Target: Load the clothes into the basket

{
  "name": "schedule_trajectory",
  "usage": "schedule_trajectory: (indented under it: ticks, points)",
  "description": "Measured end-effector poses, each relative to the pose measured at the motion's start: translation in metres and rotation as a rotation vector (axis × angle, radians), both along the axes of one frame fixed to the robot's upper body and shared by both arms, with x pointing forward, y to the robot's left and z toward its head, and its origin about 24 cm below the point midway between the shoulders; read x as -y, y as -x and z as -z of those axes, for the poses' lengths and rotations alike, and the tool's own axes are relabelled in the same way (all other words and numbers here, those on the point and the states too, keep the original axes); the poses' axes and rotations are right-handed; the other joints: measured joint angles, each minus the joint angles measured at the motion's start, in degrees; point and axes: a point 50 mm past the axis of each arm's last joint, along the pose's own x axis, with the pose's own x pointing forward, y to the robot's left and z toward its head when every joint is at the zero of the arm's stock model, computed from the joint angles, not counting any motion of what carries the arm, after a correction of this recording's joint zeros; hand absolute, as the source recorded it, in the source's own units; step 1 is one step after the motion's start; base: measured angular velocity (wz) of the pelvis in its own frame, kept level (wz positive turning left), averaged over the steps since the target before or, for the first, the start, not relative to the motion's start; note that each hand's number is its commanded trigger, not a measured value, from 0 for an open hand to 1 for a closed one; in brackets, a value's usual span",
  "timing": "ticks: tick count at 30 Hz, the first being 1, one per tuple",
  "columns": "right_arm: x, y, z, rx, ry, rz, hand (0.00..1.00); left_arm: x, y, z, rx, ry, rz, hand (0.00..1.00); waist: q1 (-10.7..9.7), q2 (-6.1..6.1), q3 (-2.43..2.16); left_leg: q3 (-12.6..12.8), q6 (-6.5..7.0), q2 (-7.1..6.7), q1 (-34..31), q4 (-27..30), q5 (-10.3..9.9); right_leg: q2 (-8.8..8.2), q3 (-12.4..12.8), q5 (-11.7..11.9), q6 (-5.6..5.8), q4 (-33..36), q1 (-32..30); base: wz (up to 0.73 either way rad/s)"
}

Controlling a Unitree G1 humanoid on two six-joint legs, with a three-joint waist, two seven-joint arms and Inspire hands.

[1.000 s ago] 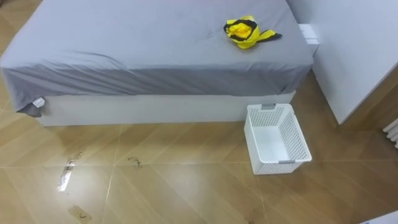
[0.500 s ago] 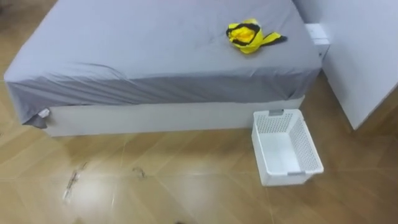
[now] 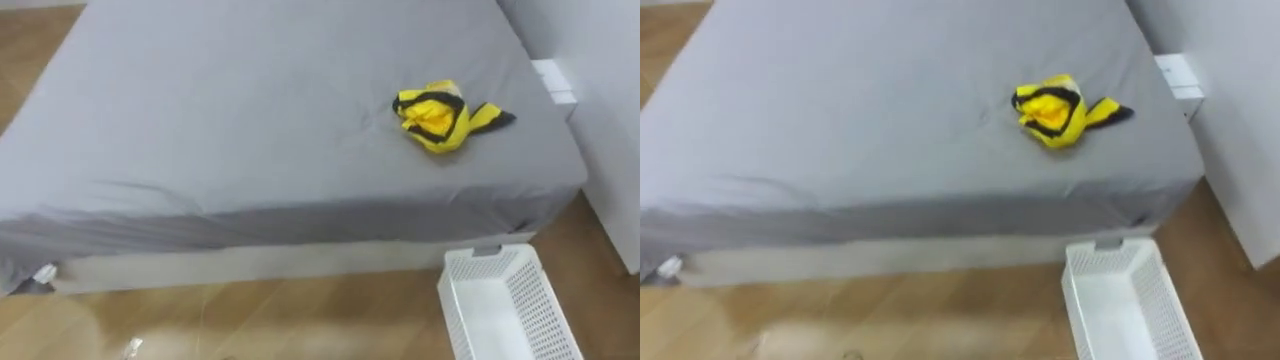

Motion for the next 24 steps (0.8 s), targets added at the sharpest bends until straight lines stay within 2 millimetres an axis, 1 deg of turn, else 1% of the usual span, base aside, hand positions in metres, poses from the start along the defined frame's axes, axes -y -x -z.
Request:
schedule_trajectory:
  ticks: [1,2,3,4,5,6,7,8,9,10,11,12,13,14,15,16,17,18,19,20,21,22,23,24]
  points:
    - [-0.003,-0.008,-0.004,0.035,0.009,-0.012,0.0,0.003,-0.005,-0.001,0.01,0.001,0.024,0.0,-1.35,-0.68,-0.06,-2.37,-0.45,0.11,2.49,-1.84,-0.74,0.44,-0.33,1.3,0.26,-9.49,-2.46,0.73]
    - [-0.003,-0.012,-0.006,0.054,0.022,-0.013,0.0,0.008,-0.009,0.0,0.014,0.009,0.063,0.0,-1.57,-1.34,-0.12,-3.88,-1.07,0.53,5.34,-3.57,-1.69,0.06,-0.65,6.38,-0.08,-18.93,-3.43,0.8]
    - [-0.003,-0.014,-0.008,0.062,0.026,-0.011,0.0,0.012,-0.007,0.001,0.01,0.016,0.08,0.0,-1.59,-1.27,-0.12,-4.64,-1.58,1.27,6.76,-3.58,-2.36,0.06,-0.85,10.48,-0.07,-21.61,-3.47,0.71]
    - [-0.004,-0.019,-0.011,0.091,0.036,-0.006,0.0,0.015,-0.007,0.001,0.008,0.026,0.094,0.0,-1.57,-1.08,-0.6,-5.87,-2.83,3.06,8.03,-2.94,-3.95,1.04,-1.04,15.04,-1.1,-24.05,-3.11,0.53]
    - [-0.004,-0.029,-0.018,0.147,0.05,-0.004,0.0,0.018,-0.004,0.003,-0.005,0.032,0.1,0.0,-1.0,-1.01,-1.33,-5.09,-4.91,4.46,8.16,-1.48,-5.26,2.28,-2.61,15.58,-4.2,-23.09,-1.86,0.41]
    - [-0.004,-0.036,-0.022,0.181,0.057,-0.004,0.0,0.018,0.001,0.004,-0.02,0.035,0.099,0.0,-0.49,-0.42,-0.97,-4.27,-5.84,5.55,8.56,-1.43,-5.3,2.84,-3.57,15.09,-4.52,-22.3,-1.04,0.16]
    - [-0.005,-0.048,-0.031,0.245,0.071,-0.006,0.0,0.019,0.009,0.005,-0.038,0.039,0.098,0.0,0.35,0.18,-0.65,-2.48,-7.3,6.81,10.03,-1.9,-4.58,3.56,-3.86,13.33,-5.23,-20.39,-0.18,0.12]
    - [-0.003,-0.059,-0.04,0.3,0.089,-0.001,0.0,0.02,0.011,0.005,-0.042,0.041,0.101,0.0,0.28,0.88,0.14,-2.71,-8.23,7.38,12.87,-2.77,-3.1,2.64,-4.77,11.5,-6.66,-11.91,-1.79,0.18]
    - [-0.003,-0.063,-0.044,0.32,0.094,-0.004,0.0,0.021,0.012,0.005,-0.04,0.043,0.101,0.0,-0.2,0.73,1.2,-3.53,-8.31,7.68,14.13,-2.18,-2.75,2.44,-6.08,9.86,-5.69,-7.64,-4.25,0.17]
    - [-0.007,-0.069,-0.048,0.348,0.09,-0.012,0.0,0.012,0.022,0.003,-0.048,0.023,0.09,0.0,0.17,1.23,-0.1,-3.6,-8.65,8.64,13.27,2.85,-3.31,3.66,-5.89,10.56,-5.28,-13.57,-4.96,0.1]
    - [-0.006,-0.072,-0.052,0.363,0.099,-0.019,0.0,0.005,0.027,0.002,-0.062,0.009,0.085,0.0,0.72,0.35,-0.03,-1.52,-9.51,8.48,11.21,11.39,-3.97,3.67,-8.18,13.24,-8.43,-17.86,-3.45,0.0]
    - [-0.002,-0.073,-0.053,0.359,0.113,-0.019,0.0,0.007,0.032,0.003,-0.077,0.015,0.078,0.0,1.0,1.55,-0.31,-0.97,-9.6,9.69,10.6,15.3,-3.73,4.2,-9.1,12.17,-8.81,-17.24,-2.05,0.0]
    - [0.0,-0.074,-0.054,0.357,0.126,-0.012,0.0,0.005,0.04,0.003,-0.093,0.015,0.066,0.0,0.65,1.93,-0.52,-0.16,-9.88,10.87,8.55,22.02,0.12,4.76,-9.29,9.95,-9.12,-17.58,0.35,0.11]
    - [0.0,-0.077,-0.056,0.363,0.145,-0.012,0.0,0.004,0.039,0.002,-0.091,0.015,0.056,0.0,-0.2,1.44,-0.43,-0.2,-9.78,11.06,5.9,26.87,2.63,4.68,-9.11,8.74,-8.83,-18.82,2.48,0.23]
    - [0.0,-0.077,-0.056,0.366,0.152,-0.011,0.0,0.004,0.038,0.002,-0.084,0.016,0.055,0.0,-0.69,1.24,-0.36,-0.19,-9.82,11.21,4.49,28.33,2.33,4.69,-9.12,8.53,-8.71,-19.84,3.57,0.35]
    - [0.001,-0.078,-0.057,0.367,0.158,0.001,0.0,0.005,0.035,0.001,-0.073,0.02,0.058,0.0,-1.35,0.87,-0.18,0.12,-9.26,11.03,1.71,29.85,1.82,4.67,-9.12,8.44,-8.52,-21.86,5.94,0.22]
    - [0.004,-0.077,-0.057,0.363,0.168,0.012,0.0,0.007,0.032,0.001,-0.061,0.025,0.054,0.0,-1.53,0.45,0.01,1.3,-8.84,10.52,-0.71,29.39,0.43,4.79,-8.13,8.18,-8.14,-23.59,7.82,0.12]
    - [0.005,-0.076,-0.057,0.363,0.174,0.014,0.0,0.007,0.031,0.0,-0.053,0.028,0.049,0.0,-1.51,0.19,0.0,1.72,-8.58,10.09,-1.93,28.7,-0.51,4.76,-7.53,8.03,-7.92,-24.17,8.54,-0.14]
    - [0.005,-0.077,-0.059,0.371,0.181,0.019,0.0,0.007,0.028,-0.001,-0.038,0.03,0.04,0.0,-1.38,0.09,-0.09,3.07,-8.12,9.75,-4.26,26.42,-1.85,4.72,-6.68,8.02,-7.7,-25.51,9.89,-0.29]
    - [0.005,-0.08,-0.062,0.385,0.187,0.022,0.0,0.006,0.027,-0.001,-0.032,0.029,0.036,0.0,-1.28,-0.07,-0.11,3.18,-7.71,8.84,-6.36,22.1,-2.45,4.69,-5.94,8.1,-7.5,-26.57,10.77,-0.4]
    - [0.005,-0.08,-0.062,0.389,0.19,0.023,0.0,0.006,0.027,-0.001,-0.032,0.029,0.036,0.0,-1.28,-0.23,-0.26,3.08,-7.68,8.59,-7.3,19.27,-2.46,4.64,-5.08,8.1,-7.38,-26.78,10.88,-0.53]
    - [0.006,-0.082,-0.065,0.4,0.199,0.028,0.0,0.008,0.027,-0.001,-0.028,0.034,0.033,0.0,-1.05,-0.28,-0.55,2.88,-7.56,7.59,-8.87,13.58,-2.26,4.52,-4.0,8.15,-7.18,-27.21,11.16,-0.63]
    - [0.006,-0.084,-0.067,0.413,0.206,0.034,0.0,0.009,0.027,-0.001,-0.029,0.036,0.031,0.0,-0.88,-0.29,-0.62,2.67,-7.11,6.67,-9.76,7.97,-0.03,4.37,-2.68,8.24,-6.88,-27.57,11.3,-0.71]
    - [0.006,-0.085,-0.069,0.42,0.209,0.035,0.0,0.009,0.03,0.0,-0.033,0.038,0.028,0.0,-0.72,-0.34,-0.85,2.56,-6.92,6.09,-9.78,6.14,2.16,4.28,-1.66,8.24,-6.64,-27.63,11.41,-0.74]
